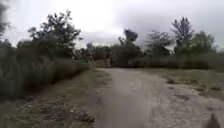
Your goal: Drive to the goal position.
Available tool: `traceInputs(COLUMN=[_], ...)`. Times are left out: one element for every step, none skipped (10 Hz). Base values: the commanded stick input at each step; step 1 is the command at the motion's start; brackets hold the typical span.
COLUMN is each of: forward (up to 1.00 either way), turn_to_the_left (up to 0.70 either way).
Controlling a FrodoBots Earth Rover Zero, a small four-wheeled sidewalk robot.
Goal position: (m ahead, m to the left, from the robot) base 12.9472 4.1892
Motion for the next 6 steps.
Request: traceInputs(forward=[0.7,0.7,0.7,0.7,0.7,0.7], turn_to_the_left=[0.0,0.0,0.0,0.0,0.0,0.0])
